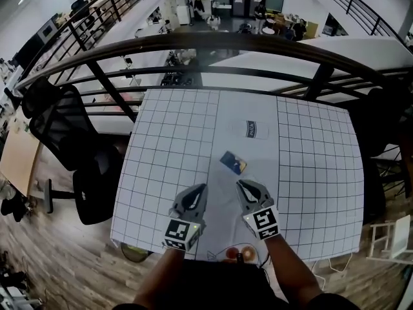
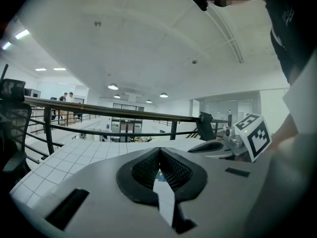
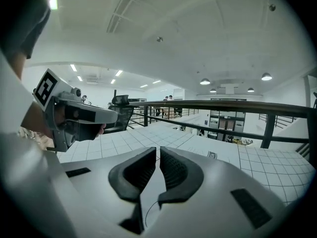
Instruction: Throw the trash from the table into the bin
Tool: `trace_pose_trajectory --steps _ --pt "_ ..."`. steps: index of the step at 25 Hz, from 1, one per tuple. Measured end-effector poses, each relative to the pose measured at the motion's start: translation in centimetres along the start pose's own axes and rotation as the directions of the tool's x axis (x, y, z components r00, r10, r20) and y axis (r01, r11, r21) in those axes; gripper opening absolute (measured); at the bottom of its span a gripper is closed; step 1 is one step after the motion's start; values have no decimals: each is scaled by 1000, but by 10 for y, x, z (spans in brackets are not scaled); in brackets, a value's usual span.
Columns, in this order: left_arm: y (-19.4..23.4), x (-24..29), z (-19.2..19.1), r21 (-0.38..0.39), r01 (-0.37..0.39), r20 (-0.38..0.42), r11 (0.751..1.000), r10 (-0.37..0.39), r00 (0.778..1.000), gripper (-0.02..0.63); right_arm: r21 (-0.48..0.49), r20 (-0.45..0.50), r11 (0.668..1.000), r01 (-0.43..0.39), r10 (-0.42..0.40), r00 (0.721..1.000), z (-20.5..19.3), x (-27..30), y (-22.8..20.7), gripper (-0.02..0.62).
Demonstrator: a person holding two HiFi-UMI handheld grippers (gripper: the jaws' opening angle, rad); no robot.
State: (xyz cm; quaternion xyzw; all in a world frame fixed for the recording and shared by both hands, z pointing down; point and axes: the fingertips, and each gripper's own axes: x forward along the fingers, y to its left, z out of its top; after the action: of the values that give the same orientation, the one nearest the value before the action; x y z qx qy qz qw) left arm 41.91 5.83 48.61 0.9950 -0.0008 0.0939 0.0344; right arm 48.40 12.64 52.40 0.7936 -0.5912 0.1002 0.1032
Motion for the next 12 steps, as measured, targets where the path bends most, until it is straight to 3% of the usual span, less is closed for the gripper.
trace_pose_trajectory --steps 2,3,12 --pt "4 5 -3 -3 -1 -6 1000 1 1000 20 2 -21 1000 -5 5 1000 -7 8 -5 50" --pt "7 6 -4 -5 -1 -7 1000 1 1000 20 -3 -35 1000 -8 8 999 -10 14 -6 112" --pt "20 20 -14 -20 3 -25 1000 -3 1000 20 -35 -177 999 -25 18 984 -58 53 -35 203"
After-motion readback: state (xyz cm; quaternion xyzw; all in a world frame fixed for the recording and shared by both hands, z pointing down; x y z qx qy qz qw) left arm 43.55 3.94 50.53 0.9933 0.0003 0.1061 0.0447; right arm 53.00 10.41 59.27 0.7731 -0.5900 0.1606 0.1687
